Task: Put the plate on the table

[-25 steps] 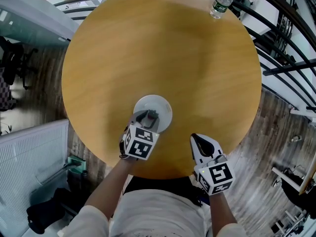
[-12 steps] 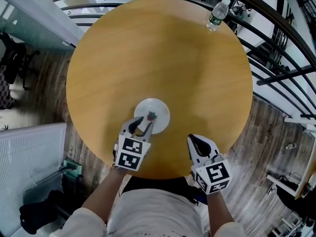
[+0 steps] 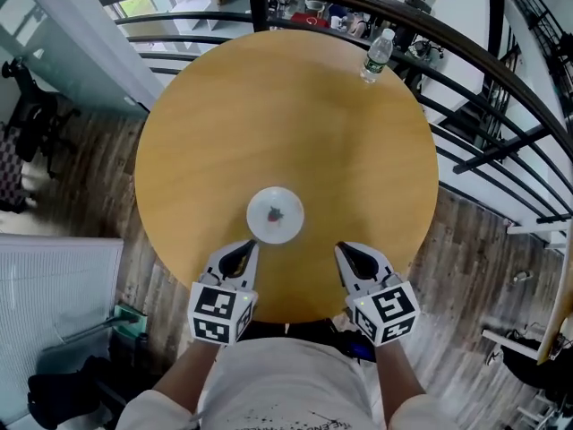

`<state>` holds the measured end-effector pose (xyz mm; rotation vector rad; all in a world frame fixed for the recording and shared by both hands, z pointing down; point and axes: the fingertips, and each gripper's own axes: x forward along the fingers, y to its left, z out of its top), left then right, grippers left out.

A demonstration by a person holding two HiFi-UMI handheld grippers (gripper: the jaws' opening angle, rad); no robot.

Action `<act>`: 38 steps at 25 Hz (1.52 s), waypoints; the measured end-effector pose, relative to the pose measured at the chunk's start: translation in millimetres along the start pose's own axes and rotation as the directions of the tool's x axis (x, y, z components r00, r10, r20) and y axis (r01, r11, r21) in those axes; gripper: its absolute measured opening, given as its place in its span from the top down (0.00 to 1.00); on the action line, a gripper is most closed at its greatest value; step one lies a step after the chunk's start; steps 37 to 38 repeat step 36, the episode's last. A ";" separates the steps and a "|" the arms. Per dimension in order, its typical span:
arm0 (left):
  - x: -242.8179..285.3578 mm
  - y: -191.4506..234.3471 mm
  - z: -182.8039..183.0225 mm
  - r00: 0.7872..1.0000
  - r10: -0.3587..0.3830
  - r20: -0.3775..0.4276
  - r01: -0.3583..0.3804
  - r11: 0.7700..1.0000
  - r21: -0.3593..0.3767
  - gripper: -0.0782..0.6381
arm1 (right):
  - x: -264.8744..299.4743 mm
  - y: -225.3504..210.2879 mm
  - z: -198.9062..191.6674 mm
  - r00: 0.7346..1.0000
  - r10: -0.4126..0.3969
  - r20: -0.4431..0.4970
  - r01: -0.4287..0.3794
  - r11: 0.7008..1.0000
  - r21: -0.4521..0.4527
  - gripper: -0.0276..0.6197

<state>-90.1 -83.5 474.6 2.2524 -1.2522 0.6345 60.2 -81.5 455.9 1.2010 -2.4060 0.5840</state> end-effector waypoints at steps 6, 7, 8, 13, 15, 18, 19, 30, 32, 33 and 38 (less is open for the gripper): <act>-33.0 -3.3 13.2 0.998 0.036 0.053 -0.037 0.999 0.026 0.86 | -24.4 10.3 16.6 0.999 0.006 0.049 -0.005 1.000 -0.010 0.92; -35.2 -4.4 14.2 0.998 0.035 0.057 -0.036 0.999 0.019 0.86 | -28.5 11.2 17.8 0.998 0.011 0.054 -0.011 1.000 -0.007 0.92; -37.4 -5.9 15.4 0.998 0.032 0.062 -0.032 0.999 0.014 0.86 | -32.3 12.2 18.5 0.998 0.017 0.058 -0.017 1.000 -0.006 0.92; -48.4 -15.2 25.6 0.996 0.018 0.090 -0.020 1.000 0.021 0.86 | -43.0 16.9 22.4 0.997 0.023 0.068 -0.021 1.000 -0.018 0.92; -52.1 -18.5 28.3 0.995 0.015 0.096 -0.017 1.000 0.023 0.86 | -43.7 18.9 23.9 0.997 0.023 0.067 -0.021 0.999 -0.024 0.92; -55.4 -21.6 29.4 0.995 0.011 0.104 -0.014 1.000 0.028 0.86 | -44.2 21.6 24.6 0.997 0.027 0.067 -0.026 0.999 -0.030 0.92; -56.3 -21.3 30.1 0.994 0.011 0.108 -0.014 0.999 0.029 0.86 | -44.4 22.4 25.3 0.997 0.030 0.068 -0.027 0.999 -0.032 0.92; -63.1 -9.6 37.5 0.992 0.029 0.123 -0.032 0.999 0.025 0.86 | -42.7 28.5 34.8 0.995 0.048 0.082 -0.044 0.998 -0.041 0.92; -64.3 -9.4 37.2 0.992 0.030 0.124 -0.034 0.999 0.027 0.86 | -43.0 30.1 32.9 0.996 0.051 0.080 -0.048 0.998 -0.041 0.92; -65.1 -9.3 36.9 0.992 0.031 0.124 -0.035 0.999 0.027 0.86 | -43.2 30.9 31.6 0.996 0.052 0.076 -0.049 0.998 -0.042 0.92; -67.6 -9.0 36.1 0.991 0.032 0.127 -0.035 0.999 0.026 0.86 | -43.4 32.5 28.3 0.996 0.053 0.066 -0.050 0.998 -0.047 0.92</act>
